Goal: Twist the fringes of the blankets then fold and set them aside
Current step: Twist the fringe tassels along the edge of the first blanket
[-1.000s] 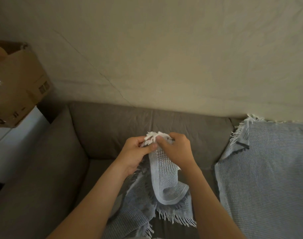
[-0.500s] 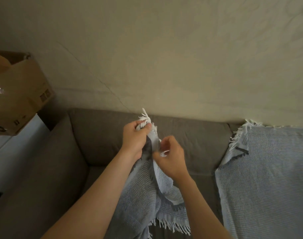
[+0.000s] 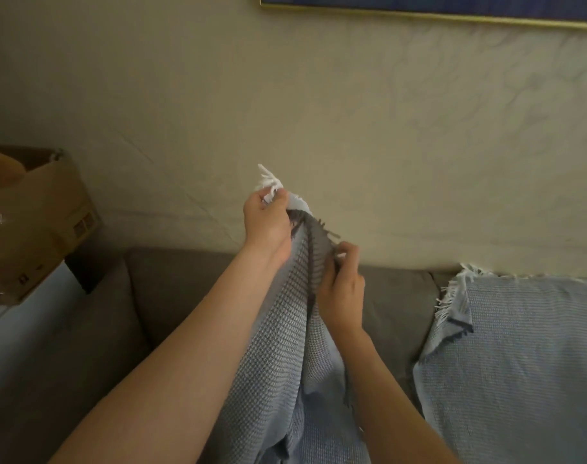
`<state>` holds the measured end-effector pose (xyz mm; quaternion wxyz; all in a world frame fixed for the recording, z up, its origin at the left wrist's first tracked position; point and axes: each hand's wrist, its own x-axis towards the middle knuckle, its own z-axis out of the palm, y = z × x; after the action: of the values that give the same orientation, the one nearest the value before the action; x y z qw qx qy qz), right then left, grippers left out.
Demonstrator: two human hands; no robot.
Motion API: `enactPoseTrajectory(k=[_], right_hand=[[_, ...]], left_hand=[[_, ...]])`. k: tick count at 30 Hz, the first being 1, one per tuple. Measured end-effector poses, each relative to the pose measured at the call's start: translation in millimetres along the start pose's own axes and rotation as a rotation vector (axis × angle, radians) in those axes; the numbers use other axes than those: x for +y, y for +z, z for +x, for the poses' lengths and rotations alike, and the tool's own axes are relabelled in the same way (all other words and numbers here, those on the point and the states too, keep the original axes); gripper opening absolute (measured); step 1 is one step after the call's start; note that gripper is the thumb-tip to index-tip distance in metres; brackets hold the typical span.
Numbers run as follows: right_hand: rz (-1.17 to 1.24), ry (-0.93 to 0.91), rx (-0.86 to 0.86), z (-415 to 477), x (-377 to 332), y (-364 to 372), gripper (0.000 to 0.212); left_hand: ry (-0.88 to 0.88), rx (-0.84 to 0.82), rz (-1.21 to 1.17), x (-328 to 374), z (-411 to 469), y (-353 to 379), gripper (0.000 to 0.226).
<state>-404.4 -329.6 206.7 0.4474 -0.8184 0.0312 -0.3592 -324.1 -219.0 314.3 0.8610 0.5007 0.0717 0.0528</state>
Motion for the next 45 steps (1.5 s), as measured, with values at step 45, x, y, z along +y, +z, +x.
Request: enactPoseTrajectory(k=[45], right_hand=[[-0.053,0.397,-0.08,-24.7,40.9,-19.9,0.011]], left_hand=[[0.077,0.423,0.177,-22.3,-4.6,-32.5,0.018]])
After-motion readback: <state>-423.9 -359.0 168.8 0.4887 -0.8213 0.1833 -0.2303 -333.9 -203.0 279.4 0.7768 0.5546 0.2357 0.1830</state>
